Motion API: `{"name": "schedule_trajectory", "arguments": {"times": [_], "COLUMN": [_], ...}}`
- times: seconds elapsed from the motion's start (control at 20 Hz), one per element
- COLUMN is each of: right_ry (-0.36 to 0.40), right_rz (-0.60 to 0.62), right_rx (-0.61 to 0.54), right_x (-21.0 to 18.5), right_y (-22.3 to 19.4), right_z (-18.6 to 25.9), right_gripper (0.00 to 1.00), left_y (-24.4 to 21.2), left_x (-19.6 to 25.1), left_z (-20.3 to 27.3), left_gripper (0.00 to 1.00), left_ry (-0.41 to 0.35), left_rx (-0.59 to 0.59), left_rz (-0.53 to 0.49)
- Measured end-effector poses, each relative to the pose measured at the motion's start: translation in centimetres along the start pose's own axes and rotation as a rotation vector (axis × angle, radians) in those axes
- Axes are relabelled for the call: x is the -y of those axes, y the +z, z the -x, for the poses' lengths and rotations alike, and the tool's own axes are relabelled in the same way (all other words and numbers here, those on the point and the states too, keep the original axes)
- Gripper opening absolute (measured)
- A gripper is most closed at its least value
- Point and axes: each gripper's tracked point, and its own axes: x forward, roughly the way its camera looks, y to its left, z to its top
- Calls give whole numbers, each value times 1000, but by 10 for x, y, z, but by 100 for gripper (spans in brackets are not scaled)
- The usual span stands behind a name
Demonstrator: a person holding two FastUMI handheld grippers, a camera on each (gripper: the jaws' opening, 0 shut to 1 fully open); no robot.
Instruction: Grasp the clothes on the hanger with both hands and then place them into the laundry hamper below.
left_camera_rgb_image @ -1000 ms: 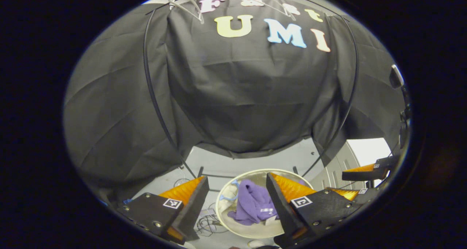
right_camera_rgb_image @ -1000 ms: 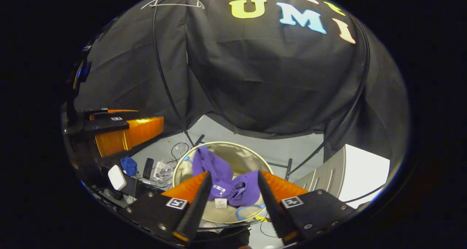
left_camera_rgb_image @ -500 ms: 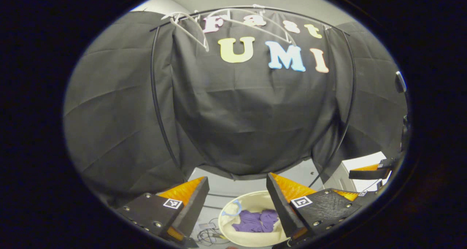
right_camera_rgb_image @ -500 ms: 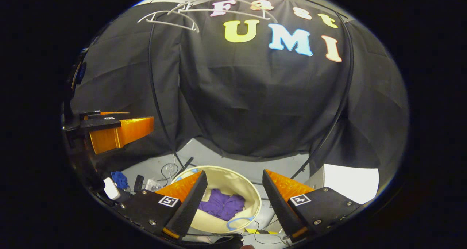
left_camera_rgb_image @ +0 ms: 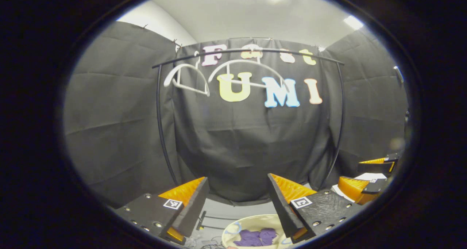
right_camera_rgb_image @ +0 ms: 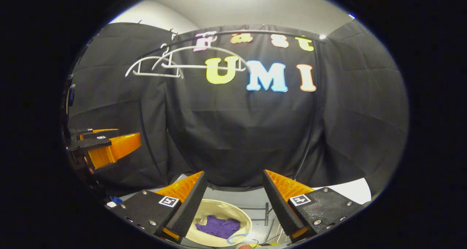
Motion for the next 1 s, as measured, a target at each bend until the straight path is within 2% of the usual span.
{"name": "schedule_trajectory", "arguments": {"times": [0.35,0.45,0.7,0.75,0.8,0.95,1.0], "right_ry": [-128,-162,-191,-190,-188,-201,-202], "right_rz": [-12,-1,-13,-13,-9,-21,-39], "right_rx": [203,248,317,321,323,333,332], "right_x": [44,53,58,58,57,64,65], "right_y": [90,108,130,131,131,130,129], "right_z": [33,44,53,52,50,49,49], "right_gripper": [92,92,94,94,94,94,94], "left_y": [83,90,107,111,115,125,126], "left_x": [-1,-3,-14,-18,-20,-22,-22], "left_z": [29,36,38,38,38,39,39], "left_gripper": [98,97,91,97,91,91,97], "left_ry": [-4,11,32,36,38,36,39], "left_rx": [125,161,200,208,218,238,235], "left_rz": [3,2,11,18,22,18,5]}}
